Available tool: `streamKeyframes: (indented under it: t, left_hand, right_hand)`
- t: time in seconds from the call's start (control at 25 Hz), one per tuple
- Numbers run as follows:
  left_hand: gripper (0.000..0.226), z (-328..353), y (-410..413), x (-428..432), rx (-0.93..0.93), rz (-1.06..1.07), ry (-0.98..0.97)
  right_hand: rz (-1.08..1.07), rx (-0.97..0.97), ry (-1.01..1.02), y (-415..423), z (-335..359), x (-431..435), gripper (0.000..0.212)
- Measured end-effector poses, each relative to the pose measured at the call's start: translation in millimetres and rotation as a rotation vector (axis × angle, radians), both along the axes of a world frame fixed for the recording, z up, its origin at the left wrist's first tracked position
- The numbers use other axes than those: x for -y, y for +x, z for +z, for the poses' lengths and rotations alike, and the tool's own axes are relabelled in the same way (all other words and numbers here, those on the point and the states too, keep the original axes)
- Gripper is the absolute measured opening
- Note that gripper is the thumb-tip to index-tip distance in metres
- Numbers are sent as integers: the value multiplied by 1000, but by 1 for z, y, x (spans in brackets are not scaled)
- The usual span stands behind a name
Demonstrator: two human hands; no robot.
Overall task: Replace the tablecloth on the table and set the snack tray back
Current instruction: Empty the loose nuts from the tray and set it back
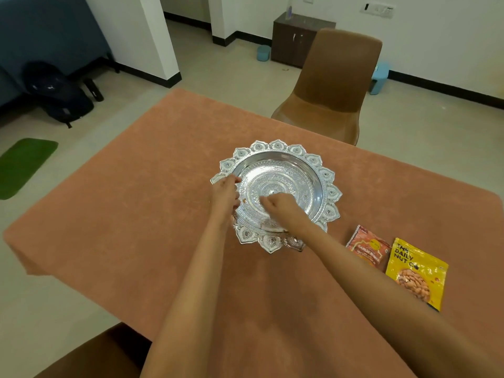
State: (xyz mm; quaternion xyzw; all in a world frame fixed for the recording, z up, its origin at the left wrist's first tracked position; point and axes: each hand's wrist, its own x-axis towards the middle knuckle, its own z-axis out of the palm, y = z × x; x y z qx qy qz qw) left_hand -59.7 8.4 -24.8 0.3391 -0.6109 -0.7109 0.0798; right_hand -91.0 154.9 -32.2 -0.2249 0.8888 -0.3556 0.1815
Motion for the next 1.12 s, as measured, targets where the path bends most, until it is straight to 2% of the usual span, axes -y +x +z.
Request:
streamKeyframes:
  t: [0.08, 0.12, 0.16, 0.2, 0.24, 0.28, 0.32, 0.36, 0.4, 0.44, 0.48, 0.56, 0.6, 0.76, 0.92, 1.12]
  left_hand:
    - [27, -3, -2, 1, 67, -206, -695]
    - [27, -3, -3, 1, 69, -249, -929]
    - [27, -1, -2, 2, 79, -266, -1033]
    - [27, -2, -1, 4, 104, -281, -1045]
    - [28, -3, 2, 6, 135, -281, -958]
    - [26, -1, 3, 5, 149, -228, -720]
    - [22, 2, 2, 1, 140, -131, -320]
    - [17, 6, 0, -8, 117, -50, 170]
    - [17, 9, -2, -18, 90, 25, 568]
    - [20, 11, -4, -29, 62, 77, 810]
    - [24, 7, -7, -38, 41, 117, 917]
    - [29, 7, -9, -51, -39, 182, 984]
    - [32, 9, -10, -54, -69, 204, 1009]
    - [35, 15, -9, -60, -167, 232, 1147]
    - [33, 14, -5, -55, -230, 260, 1230]
    - [31, 11, -12, -50, -212, 358, 1313]
  right_hand:
    - [-333, 351, -368, -15, 13, -6, 43]
    - [-457, 548, -548, -23, 18, -9, 42]
    - [-547, 736, -707, -29, 21, -11, 43]
    - [-613, 899, -840, -33, 23, -12, 44]
    - [-661, 1015, -938, -36, 23, -13, 45]
    - [-683, 1067, -990, -36, 22, -13, 46]
    - [-686, 1047, -997, -35, 22, -13, 47]
    - [-684, 969, -979, -32, 23, -10, 47]
    - [-675, 853, -949, -28, 26, -4, 47]
    - [-661, 712, -913, -23, 27, 5, 46]
    - [-644, 567, -870, -16, 27, 15, 47]
    - [-609, 376, -836, -2, 24, 35, 48]
    - [-603, 356, -876, 3, 23, 42, 47]
    - [-547, 352, -1098, 8, 30, 46, 40]
    - [-411, 320, -1132, 10, 33, 45, 42]
    - [-442, 376, -1192, 2, 42, 42, 36]
